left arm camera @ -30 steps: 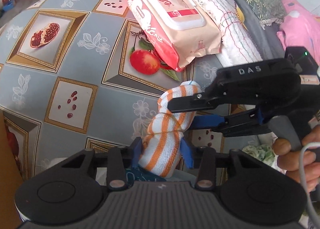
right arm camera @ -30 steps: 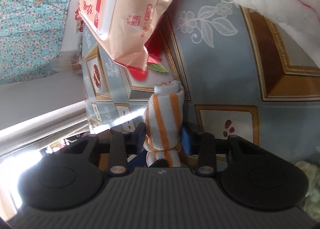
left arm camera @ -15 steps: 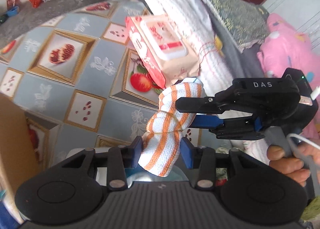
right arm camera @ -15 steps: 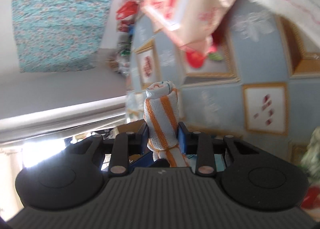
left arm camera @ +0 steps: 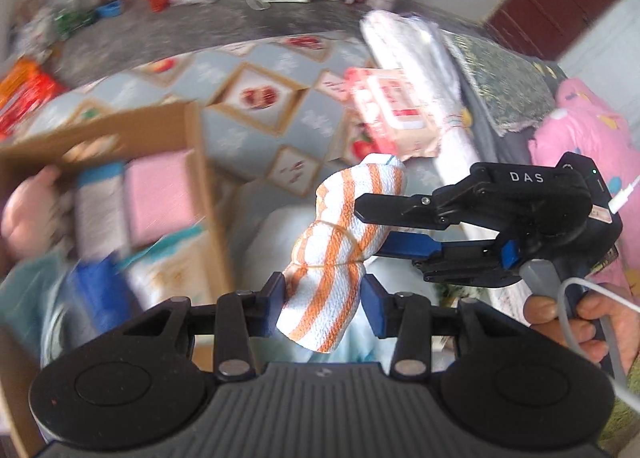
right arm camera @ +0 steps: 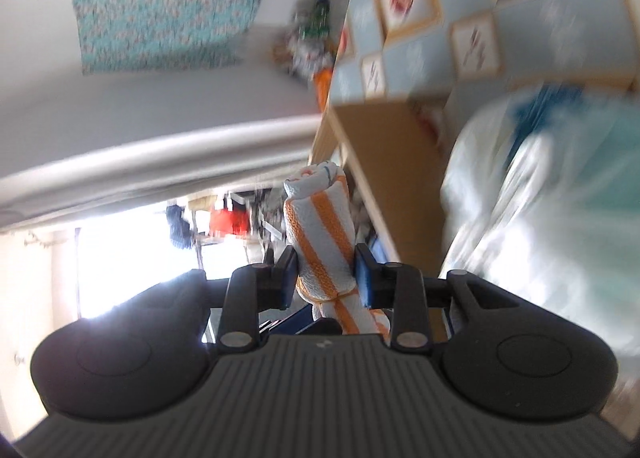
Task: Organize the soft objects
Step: 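Carry the striped towel with both tools over the box, then lower the striped towel beside the white pouch and open both tools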
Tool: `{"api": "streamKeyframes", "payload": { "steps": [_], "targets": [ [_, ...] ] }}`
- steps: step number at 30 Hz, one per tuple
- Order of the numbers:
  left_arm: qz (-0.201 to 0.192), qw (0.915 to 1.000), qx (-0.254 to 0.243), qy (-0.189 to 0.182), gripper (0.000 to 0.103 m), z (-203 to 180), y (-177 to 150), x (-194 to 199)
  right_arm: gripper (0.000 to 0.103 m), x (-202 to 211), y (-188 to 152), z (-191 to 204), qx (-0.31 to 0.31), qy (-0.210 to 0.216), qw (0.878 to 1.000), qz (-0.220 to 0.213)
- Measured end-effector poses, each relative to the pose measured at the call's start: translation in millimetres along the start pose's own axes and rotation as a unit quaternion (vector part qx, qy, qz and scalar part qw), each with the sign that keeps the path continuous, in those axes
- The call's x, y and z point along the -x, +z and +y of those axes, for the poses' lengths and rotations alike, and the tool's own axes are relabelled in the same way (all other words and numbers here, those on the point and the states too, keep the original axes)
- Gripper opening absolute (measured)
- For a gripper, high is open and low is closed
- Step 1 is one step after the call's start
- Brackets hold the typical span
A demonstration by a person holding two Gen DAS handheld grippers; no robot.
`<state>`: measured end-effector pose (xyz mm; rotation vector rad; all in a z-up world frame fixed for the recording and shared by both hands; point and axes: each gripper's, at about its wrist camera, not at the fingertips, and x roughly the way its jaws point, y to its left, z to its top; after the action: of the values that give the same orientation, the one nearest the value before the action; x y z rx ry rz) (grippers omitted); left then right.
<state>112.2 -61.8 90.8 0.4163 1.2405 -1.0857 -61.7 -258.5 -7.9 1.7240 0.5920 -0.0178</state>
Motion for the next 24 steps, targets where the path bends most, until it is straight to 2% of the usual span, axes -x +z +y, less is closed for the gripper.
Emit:
{"api": "streamKeyframes", "payload": {
  "steps": [4, 10, 18, 24],
  "targets": [
    [-0.002, 0.9986, 0.05, 0.019, 0.043, 36, -33, 28, 0.029, -43, -35, 12, 0.009, -0.012, 0.999, 0.05],
    [-0.003, 0.991, 0.127, 0.042, 0.043, 82, -82, 45, 0.029, -107, -68, 28, 0.039, -0.061, 0.99, 0.12],
    [-0.025, 0.9766, 0.209, 0.046, 0.042, 136, -128, 39, 0.029, -172, -98, 39, 0.11, -0.141, 0.969, 0.173],
    [-0.008, 0.9716, 0.231, 0.048, 0.043, 170, -146, 19, 0.028, -220, -109, 34, 0.149, -0.186, 0.951, 0.197]
  ]
}}
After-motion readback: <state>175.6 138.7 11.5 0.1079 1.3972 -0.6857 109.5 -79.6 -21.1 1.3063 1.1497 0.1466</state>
